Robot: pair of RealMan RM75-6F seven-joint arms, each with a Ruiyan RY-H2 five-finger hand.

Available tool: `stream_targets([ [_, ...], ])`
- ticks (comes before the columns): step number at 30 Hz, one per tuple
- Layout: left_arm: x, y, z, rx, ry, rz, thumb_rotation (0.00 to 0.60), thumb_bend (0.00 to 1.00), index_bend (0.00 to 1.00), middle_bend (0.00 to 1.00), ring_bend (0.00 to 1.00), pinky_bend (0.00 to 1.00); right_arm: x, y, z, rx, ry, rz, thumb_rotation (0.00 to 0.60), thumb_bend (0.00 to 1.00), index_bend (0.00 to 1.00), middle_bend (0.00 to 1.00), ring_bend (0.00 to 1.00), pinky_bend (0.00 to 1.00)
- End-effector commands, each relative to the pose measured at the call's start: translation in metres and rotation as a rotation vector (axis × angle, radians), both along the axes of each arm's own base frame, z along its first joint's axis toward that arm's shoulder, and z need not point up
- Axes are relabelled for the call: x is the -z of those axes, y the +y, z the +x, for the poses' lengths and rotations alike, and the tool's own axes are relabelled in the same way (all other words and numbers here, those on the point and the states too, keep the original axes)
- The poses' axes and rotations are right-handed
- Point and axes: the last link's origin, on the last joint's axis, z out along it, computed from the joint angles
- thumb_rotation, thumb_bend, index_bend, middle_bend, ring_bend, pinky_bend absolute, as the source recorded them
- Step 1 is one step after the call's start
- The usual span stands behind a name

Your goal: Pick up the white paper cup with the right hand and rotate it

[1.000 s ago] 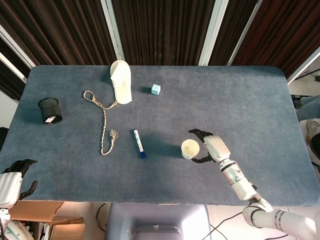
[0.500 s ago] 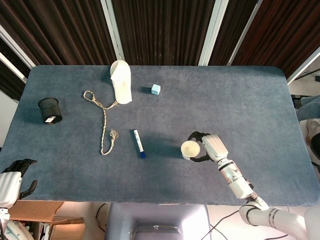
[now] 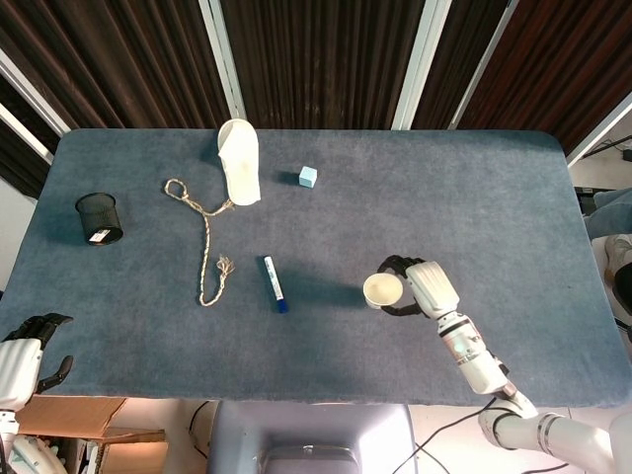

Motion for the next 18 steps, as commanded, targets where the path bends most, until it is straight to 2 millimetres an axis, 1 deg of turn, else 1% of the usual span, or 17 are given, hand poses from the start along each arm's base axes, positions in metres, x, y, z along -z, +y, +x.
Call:
stream_targets([
  [1,0.000,0.000,0.000,0.002,0.001,-0.001,0.600,0.35,0.28,0.22,0.20,0.39,-0.026,0.007,0.003,-0.069,0.147,-0.079,0.600,0.35,0.55,0.45,0.47,0.56],
  [4,0.001,0.000,0.001,0.004,0.002,-0.005,0.600,0.35,0.28,0.22,0.20,0.39,-0.044,0.013,0.006,-0.121,0.296,-0.149,0.600,0.35,0.55,0.45,0.47,0.56],
  [7,0.002,0.000,0.001,0.005,0.003,-0.007,0.600,0.35,0.28,0.22,0.20,0.39,-0.054,0.017,0.006,-0.154,0.433,-0.196,0.600,0.35,0.54,0.45,0.47,0.56],
  [9,0.002,0.000,0.001,0.005,0.004,-0.009,0.600,0.35,0.28,0.22,0.20,0.39,-0.057,0.018,0.005,-0.171,0.534,-0.218,0.600,0.35,0.54,0.45,0.47,0.56],
  [13,0.003,0.000,0.002,0.005,0.005,-0.011,0.600,0.35,0.28,0.22,0.20,0.39,-0.052,0.017,-0.001,-0.185,0.705,-0.209,0.600,0.36,0.53,0.45,0.47,0.56],
  [18,0.003,0.000,0.001,0.003,0.005,-0.009,0.600,0.35,0.28,0.22,0.20,0.39,-0.039,0.013,-0.006,-0.194,0.879,-0.226,0.600,0.35,0.53,0.45,0.45,0.56],
])
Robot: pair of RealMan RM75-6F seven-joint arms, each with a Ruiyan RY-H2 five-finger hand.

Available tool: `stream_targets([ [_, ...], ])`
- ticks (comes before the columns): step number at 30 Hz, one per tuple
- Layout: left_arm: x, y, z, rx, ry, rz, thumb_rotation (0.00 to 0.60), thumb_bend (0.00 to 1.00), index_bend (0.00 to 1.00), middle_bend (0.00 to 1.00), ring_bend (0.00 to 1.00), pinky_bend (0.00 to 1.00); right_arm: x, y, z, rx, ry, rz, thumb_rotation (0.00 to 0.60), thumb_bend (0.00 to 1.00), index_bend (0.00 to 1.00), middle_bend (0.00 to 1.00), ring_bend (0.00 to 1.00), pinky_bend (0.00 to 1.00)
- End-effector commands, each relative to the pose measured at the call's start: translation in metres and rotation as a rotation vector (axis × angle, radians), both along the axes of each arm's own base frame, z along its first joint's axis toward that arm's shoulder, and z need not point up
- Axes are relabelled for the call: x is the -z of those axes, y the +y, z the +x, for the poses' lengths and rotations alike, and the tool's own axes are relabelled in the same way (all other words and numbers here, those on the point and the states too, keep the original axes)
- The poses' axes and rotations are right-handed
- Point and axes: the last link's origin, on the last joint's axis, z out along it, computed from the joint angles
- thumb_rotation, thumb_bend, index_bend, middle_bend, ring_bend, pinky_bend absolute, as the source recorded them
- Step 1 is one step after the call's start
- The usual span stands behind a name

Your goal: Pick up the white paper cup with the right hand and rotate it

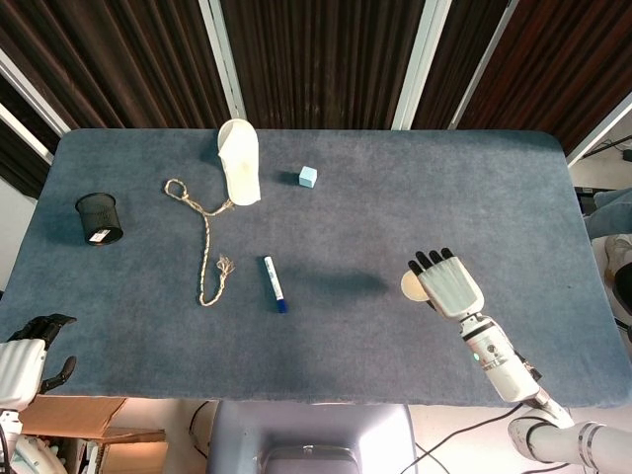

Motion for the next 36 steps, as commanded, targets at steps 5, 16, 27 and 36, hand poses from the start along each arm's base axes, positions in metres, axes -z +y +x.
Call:
stream_targets([
  [5,-0.001,0.000,0.000,0.000,-0.003,0.003,0.600,0.35,0.28,0.22,0.20,0.39,0.025,-0.004,-0.007,0.033,0.201,0.008,0.600,0.36,0.52,0.45,0.44,0.55],
  [16,-0.001,-0.001,0.001,0.004,-0.003,0.002,0.600,0.35,0.28,0.22,0.20,0.39,0.041,-0.010,-0.014,0.094,0.188,0.038,0.600,0.36,0.44,0.42,0.32,0.46],
  [27,0.000,-0.001,0.001,0.007,-0.003,-0.001,0.600,0.35,0.28,0.22,0.20,0.39,0.036,-0.010,-0.023,0.167,0.114,0.056,0.600,0.29,0.19,0.19,0.11,0.27],
  [36,0.000,-0.002,0.002,0.006,-0.003,-0.002,0.600,0.35,0.28,0.22,0.20,0.39,0.014,-0.004,-0.035,0.246,-0.031,0.075,0.600,0.26,0.23,0.18,0.13,0.27],
])
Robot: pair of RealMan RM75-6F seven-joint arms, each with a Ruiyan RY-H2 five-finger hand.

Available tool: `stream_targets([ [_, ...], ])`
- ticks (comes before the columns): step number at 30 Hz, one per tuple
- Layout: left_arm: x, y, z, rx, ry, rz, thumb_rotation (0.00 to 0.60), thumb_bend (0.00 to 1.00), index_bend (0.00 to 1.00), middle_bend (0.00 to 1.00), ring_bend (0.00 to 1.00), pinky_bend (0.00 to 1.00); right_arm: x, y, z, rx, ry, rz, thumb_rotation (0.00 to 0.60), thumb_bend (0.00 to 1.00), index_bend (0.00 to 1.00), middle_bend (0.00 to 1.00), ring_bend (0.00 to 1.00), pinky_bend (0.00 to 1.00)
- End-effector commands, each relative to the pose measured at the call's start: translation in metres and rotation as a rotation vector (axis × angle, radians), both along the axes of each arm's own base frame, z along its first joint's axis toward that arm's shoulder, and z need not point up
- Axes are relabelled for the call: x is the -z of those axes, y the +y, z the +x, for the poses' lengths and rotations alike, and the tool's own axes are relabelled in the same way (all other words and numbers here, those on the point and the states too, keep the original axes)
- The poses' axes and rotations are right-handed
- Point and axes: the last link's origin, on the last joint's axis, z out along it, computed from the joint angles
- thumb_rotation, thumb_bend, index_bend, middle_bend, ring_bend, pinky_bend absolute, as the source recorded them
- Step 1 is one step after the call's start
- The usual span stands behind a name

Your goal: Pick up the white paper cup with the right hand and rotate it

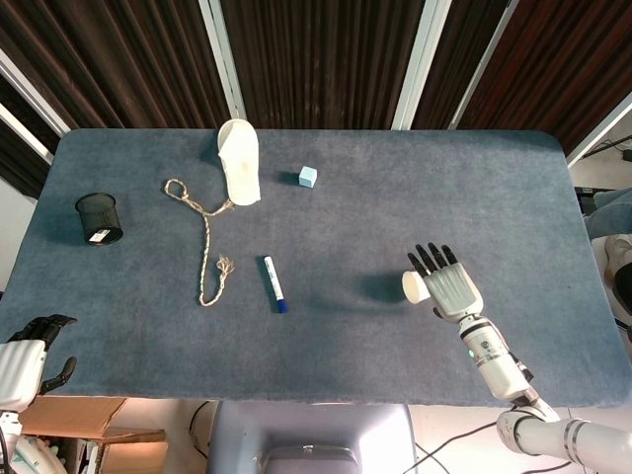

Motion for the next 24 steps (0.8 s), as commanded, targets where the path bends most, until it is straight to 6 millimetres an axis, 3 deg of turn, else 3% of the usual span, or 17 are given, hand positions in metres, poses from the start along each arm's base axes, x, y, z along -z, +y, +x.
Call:
stream_targets([
  [1,0.000,0.000,0.000,0.002,0.000,-0.001,0.600,0.35,0.28,0.22,0.20,0.39,-0.011,0.000,-0.010,0.044,-0.037,0.007,0.600,0.26,0.25,0.19,0.14,0.29],
  [5,0.001,0.000,0.001,0.005,0.002,-0.001,0.600,0.35,0.28,0.22,0.20,0.39,-0.014,-0.009,-0.027,0.099,-0.060,0.021,0.600,0.26,0.34,0.25,0.20,0.33],
  [12,0.002,0.001,0.001,0.002,0.005,-0.007,0.600,0.35,0.28,0.22,0.20,0.39,-0.009,-0.024,-0.042,0.151,-0.078,0.048,0.600,0.26,0.36,0.26,0.22,0.34],
  [24,0.002,0.001,0.000,0.001,0.007,-0.008,0.600,0.35,0.28,0.22,0.20,0.39,0.004,-0.035,-0.039,0.129,-0.111,0.046,0.600,0.26,0.43,0.30,0.28,0.39],
])
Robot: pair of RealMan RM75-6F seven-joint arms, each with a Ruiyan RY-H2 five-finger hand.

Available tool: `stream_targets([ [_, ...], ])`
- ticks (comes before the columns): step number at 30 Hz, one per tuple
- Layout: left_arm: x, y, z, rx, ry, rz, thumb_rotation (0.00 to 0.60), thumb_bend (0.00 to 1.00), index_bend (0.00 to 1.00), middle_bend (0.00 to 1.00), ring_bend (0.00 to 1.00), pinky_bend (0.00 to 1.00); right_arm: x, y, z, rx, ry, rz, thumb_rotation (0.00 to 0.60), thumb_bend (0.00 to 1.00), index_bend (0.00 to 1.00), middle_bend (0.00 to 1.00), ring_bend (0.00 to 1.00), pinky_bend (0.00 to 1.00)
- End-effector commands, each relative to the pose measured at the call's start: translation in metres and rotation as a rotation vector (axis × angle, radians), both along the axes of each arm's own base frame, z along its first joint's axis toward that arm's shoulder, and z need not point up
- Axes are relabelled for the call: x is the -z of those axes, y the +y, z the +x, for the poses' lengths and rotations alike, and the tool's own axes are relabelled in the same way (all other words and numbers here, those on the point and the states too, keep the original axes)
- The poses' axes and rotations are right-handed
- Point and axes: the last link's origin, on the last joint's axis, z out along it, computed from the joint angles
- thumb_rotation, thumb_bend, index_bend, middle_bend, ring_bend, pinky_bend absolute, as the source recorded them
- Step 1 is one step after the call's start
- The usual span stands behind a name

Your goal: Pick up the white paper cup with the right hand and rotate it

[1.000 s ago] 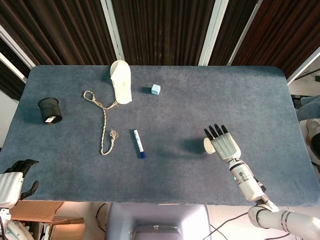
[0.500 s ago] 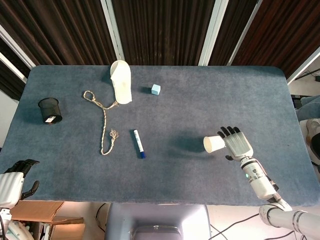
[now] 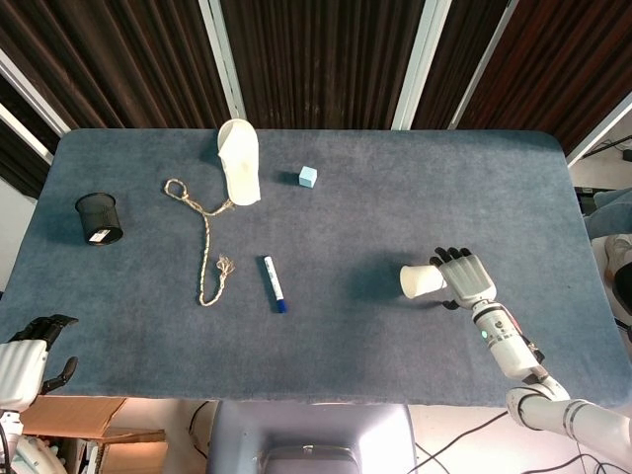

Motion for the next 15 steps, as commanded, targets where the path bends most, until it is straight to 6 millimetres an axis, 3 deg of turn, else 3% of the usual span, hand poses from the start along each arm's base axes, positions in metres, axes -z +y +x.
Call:
stream_targets([
  [1,0.0003,0.0001,-0.0002,-0.001,0.001,-0.002,0.600,0.35,0.28,0.22,0.20,0.39,0.0037,-0.0014,0.0019,-0.007,-0.017,0.002,0.600,0.27,0.44,0.31,0.28,0.39],
  [15,0.0025,0.0007,-0.0003,-0.002,0.006,-0.011,0.600,0.35,0.28,0.22,0.20,0.39,0.0070,-0.0059,-0.0025,-0.007,-0.065,-0.015,0.600,0.29,0.52,0.36,0.36,0.48],
])
